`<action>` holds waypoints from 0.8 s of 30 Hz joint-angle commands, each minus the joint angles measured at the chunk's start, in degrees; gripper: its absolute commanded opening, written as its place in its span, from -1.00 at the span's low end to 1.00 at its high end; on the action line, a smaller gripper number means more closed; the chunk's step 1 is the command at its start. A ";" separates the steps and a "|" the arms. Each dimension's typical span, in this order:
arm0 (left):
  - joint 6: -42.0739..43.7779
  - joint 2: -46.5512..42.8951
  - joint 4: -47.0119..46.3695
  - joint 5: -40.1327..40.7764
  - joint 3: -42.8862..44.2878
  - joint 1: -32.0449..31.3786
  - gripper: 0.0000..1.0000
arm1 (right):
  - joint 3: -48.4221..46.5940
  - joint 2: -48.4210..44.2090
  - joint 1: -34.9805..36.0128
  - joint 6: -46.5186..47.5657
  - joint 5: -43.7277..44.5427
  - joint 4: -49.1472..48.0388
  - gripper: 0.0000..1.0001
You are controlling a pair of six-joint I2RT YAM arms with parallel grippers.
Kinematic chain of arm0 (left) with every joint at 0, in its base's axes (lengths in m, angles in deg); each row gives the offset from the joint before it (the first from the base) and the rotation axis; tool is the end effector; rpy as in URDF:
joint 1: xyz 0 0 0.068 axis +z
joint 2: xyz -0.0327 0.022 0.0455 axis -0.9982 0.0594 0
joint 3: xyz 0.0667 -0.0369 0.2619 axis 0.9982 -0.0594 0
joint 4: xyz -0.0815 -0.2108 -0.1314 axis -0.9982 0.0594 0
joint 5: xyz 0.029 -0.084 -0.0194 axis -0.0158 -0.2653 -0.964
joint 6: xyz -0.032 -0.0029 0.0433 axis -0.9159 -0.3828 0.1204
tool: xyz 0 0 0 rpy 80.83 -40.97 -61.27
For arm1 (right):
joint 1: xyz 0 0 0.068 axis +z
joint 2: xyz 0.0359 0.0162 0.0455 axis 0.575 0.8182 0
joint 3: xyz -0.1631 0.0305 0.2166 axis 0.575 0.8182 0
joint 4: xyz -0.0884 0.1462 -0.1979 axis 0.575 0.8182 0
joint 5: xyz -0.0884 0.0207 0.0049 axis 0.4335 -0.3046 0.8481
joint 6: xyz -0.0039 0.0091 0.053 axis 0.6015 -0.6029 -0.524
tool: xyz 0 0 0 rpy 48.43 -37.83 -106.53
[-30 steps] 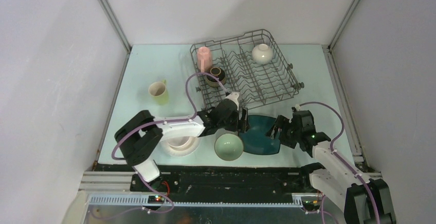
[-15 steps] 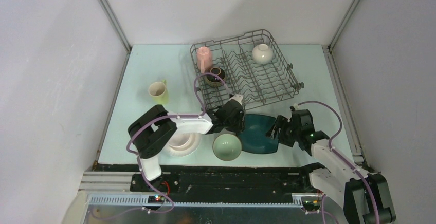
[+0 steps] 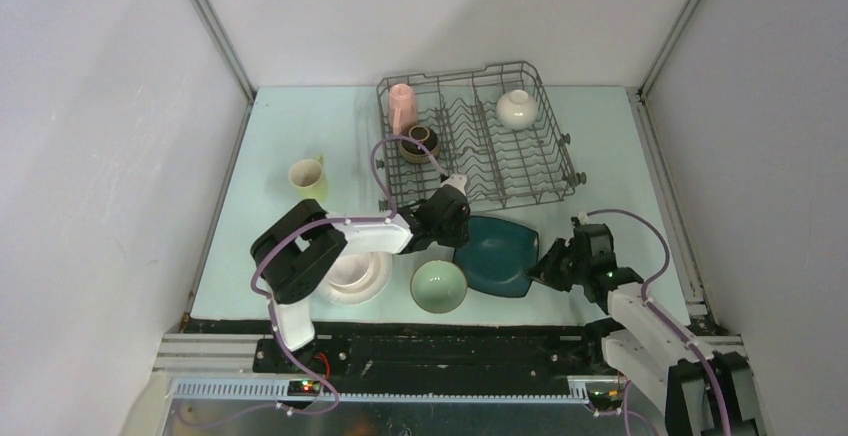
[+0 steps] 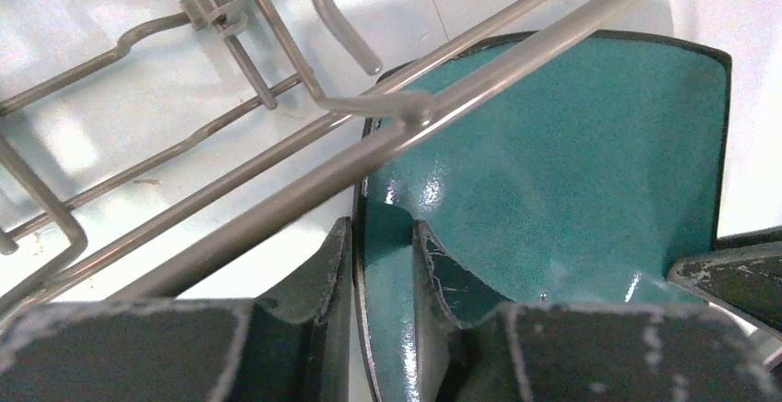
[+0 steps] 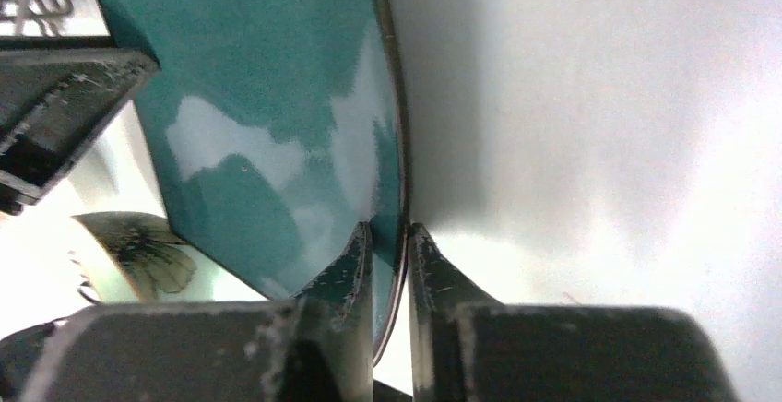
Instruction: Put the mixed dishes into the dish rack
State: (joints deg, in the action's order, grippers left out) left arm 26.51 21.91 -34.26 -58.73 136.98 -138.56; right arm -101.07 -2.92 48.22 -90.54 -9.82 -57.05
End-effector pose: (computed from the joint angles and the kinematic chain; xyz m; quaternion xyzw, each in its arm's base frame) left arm 0.2323 -0.2925 0.1506 0.1150 0.9197 -0.2342 0.2933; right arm 0.1494 0.0462 0.1344 0.1753 0.9154 0.2843 0.2248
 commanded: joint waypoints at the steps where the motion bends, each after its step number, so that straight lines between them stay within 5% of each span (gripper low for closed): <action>1: -1.34 0.83 -6.72 -9.48 0.46 -2.78 -1.00 | -0.94 -7.24 -1.10 -4.38 -11.83 -6.24 -1.00; 13: -4.25 -2.71 -12.28 -15.29 -1.32 -2.74 -1.00 | -2.41 -19.04 -4.36 -3.87 -12.94 1.09 -1.00; 24: -4.94 -4.41 -18.74 -18.63 -3.88 -2.74 -0.84 | -10.35 -21.88 -0.05 -1.44 -0.10 17.06 -1.00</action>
State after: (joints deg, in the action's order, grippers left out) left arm 24.69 21.27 -43.28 -65.23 132.10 -138.25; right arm -106.49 -23.84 46.36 -91.77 -9.32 -38.40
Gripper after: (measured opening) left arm 0.244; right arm 0.045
